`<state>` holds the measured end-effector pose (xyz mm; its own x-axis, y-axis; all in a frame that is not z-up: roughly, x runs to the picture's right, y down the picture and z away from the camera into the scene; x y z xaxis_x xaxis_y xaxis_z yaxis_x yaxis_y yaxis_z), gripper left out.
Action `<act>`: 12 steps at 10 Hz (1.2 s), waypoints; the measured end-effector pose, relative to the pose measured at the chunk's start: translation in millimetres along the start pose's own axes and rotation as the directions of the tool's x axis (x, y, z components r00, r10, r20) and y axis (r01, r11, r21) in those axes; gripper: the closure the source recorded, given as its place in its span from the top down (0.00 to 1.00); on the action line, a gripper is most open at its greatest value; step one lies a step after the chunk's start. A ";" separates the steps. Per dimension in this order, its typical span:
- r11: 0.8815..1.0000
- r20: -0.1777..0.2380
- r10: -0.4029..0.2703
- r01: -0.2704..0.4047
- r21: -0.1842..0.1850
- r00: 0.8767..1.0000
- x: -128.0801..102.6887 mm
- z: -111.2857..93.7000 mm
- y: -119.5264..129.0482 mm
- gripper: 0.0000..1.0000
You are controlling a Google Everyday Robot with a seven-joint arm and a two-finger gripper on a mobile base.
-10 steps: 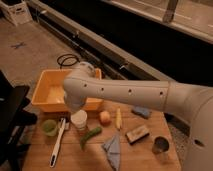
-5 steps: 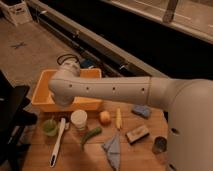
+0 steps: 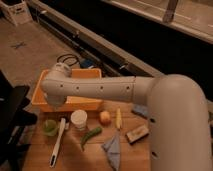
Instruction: Place fork in plastic cup
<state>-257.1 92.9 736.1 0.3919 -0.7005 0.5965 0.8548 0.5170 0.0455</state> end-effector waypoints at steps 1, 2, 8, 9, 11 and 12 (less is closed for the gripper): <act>1.000 0.000 -0.012 0.012 0.003 1.000 -1.2 4.2 -1.2 0.00; 0.999 -0.004 -0.032 0.032 0.013 0.999 -2.7 9.0 -3.1 0.00; 0.986 -0.003 -0.125 0.125 0.107 0.992 -3.7 29.9 -6.3 0.00; 0.984 0.003 -0.135 0.134 0.117 0.991 -3.1 33.1 -4.4 0.00; 0.983 0.016 -0.142 0.139 0.122 0.990 -1.4 37.4 0.5 0.00; 0.982 0.025 -0.148 0.144 0.122 0.989 -2.0 39.4 1.5 0.05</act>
<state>-270.0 114.5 766.6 0.2522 -0.7571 0.6026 0.8542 0.4668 0.2290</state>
